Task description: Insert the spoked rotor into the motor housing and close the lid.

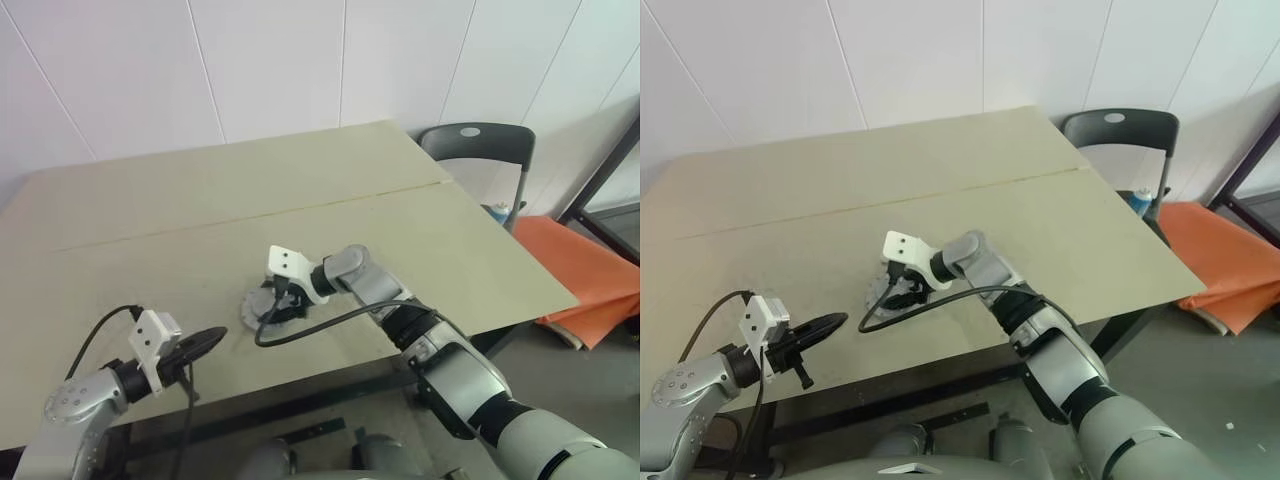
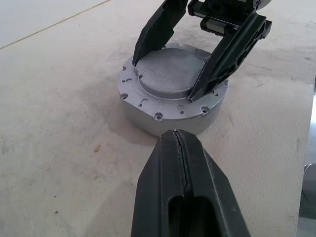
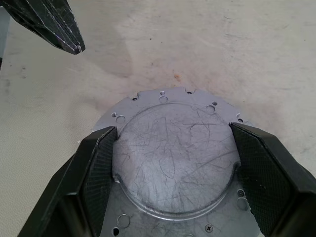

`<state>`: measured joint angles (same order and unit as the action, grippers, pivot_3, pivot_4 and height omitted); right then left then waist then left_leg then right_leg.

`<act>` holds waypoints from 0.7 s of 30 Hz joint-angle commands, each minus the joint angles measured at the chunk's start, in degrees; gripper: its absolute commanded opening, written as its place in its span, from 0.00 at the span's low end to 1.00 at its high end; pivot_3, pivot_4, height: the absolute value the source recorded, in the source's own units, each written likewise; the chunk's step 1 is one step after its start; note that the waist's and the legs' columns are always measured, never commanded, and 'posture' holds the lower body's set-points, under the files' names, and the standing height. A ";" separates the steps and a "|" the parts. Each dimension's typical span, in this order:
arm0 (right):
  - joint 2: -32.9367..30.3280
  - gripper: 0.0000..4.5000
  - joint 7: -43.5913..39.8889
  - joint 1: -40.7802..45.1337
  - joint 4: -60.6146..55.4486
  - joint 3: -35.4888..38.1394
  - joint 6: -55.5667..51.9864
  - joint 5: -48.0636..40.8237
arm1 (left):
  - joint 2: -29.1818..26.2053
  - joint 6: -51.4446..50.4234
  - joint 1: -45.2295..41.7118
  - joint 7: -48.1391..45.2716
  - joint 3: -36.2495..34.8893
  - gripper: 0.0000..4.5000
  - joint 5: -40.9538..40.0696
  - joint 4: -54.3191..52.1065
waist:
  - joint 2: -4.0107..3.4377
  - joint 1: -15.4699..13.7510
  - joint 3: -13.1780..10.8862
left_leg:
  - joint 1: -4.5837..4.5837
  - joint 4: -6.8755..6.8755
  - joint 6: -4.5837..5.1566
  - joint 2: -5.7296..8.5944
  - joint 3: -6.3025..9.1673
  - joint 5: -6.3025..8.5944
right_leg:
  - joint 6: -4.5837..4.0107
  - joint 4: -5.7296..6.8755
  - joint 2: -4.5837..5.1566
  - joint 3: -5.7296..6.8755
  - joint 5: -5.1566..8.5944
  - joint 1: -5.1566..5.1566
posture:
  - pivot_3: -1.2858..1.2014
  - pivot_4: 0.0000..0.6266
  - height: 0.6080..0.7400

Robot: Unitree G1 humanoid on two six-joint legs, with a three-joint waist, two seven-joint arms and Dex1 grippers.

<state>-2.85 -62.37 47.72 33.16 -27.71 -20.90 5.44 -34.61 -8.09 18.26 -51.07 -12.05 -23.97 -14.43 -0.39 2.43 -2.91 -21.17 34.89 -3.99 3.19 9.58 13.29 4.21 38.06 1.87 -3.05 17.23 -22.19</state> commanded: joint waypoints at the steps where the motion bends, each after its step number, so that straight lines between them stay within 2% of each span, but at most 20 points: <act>1: -0.26 0.72 1.92 -1.45 3.85 -1.87 -0.41 2.33 | -0.17 1.00 -0.65 0.07 -0.19 0.00 0.37 -0.23 | -0.01 0.04 0.04 | 0.01 0.00 0.00 0.00 0.00 0.00 | 0.00 0.01 -0.01 0.00 0.00 0.01 | 0.52 0.00 1.00; 4: 0.28 0.72 4.02 -2.24 6.24 -0.82 0.59 1.95 | 0.04 1.06 -1.13 0.28 0.08 0.00 0.72 -0.12 | -0.04 0.10 0.06 | 0.20 -0.01 0.00 -0.03 0.00 0.00 | -0.01 0.03 -0.06 0.00 0.01 0.15 | 0.52 0.00 1.00; 7: -0.22 0.72 3.71 -4.12 7.78 -1.26 2.64 2.39 | 0.50 1.30 -2.13 0.46 0.72 0.00 1.10 0.08 | -0.25 0.13 0.13 | 0.98 -0.10 -0.09 -0.10 -0.01 0.06 | 0.16 0.00 -0.05 0.00 0.21 0.83 | 0.52 0.00 1.00; 10: -0.86 0.72 3.23 -5.44 8.58 -1.64 3.79 3.01 | 0.79 1.41 -3.58 0.34 1.66 0.00 1.42 0.49 | -0.51 0.14 0.41 | 1.06 -0.07 -0.22 -0.13 -0.01 0.14 | 0.15 0.00 0.02 0.00 0.23 0.92 | 0.52 0.00 1.00; 16: -1.17 0.72 3.12 -4.76 9.62 -1.27 4.39 3.13 | 1.35 1.05 -9.01 -0.09 3.74 0.00 1.43 3.06 | -0.58 0.08 0.57 | 1.10 -0.05 -0.21 -0.09 0.03 0.13 | 0.16 0.00 0.10 0.00 0.23 0.95 | 0.52 0.00 1.00; 21: -0.81 0.72 3.08 -3.98 9.66 -1.13 4.60 3.14 | 3.27 1.20 -16.68 -0.31 6.59 0.00 2.18 9.55 | -0.56 -0.02 0.72 | 1.09 -0.08 -0.08 -0.07 0.05 0.05 | 0.17 0.00 0.02 0.01 0.22 0.94 | 0.52 0.00 1.00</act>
<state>-2.01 -59.42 45.47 38.00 -26.22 -14.46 5.31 -31.52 -7.90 3.62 -51.08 -6.00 -22.46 -6.17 -0.95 2.41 -2.19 -20.07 34.81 -4.05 3.11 9.65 13.33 4.39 38.06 1.87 -3.03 17.45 -21.25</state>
